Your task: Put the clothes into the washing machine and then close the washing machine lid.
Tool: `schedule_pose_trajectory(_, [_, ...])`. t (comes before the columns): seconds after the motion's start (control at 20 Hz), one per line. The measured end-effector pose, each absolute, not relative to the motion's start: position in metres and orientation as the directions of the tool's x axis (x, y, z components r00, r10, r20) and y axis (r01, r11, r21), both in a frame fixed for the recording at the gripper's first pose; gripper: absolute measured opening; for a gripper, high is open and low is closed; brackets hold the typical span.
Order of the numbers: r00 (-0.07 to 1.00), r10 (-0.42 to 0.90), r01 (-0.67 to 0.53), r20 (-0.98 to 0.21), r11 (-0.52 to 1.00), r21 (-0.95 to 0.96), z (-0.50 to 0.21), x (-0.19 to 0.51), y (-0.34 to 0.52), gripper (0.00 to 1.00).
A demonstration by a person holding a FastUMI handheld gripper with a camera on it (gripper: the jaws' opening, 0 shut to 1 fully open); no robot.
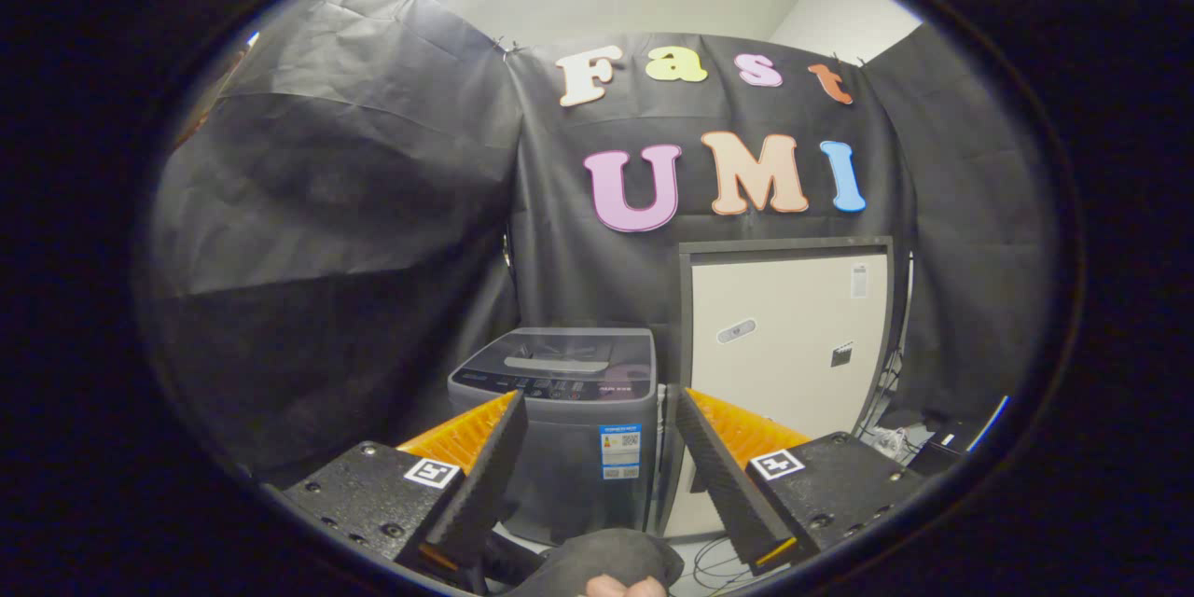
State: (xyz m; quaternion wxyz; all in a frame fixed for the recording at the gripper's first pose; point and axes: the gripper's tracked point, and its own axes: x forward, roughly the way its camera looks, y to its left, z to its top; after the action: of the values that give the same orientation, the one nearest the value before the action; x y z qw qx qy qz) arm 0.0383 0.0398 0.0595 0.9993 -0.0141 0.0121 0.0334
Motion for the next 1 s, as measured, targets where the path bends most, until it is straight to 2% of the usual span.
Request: schedule_pose_trajectory(1.0, [0.997, 0.078, -0.079, -0.028, 0.996, -0.033, 0.0579, 0.0356, 0.0426, 0.97])
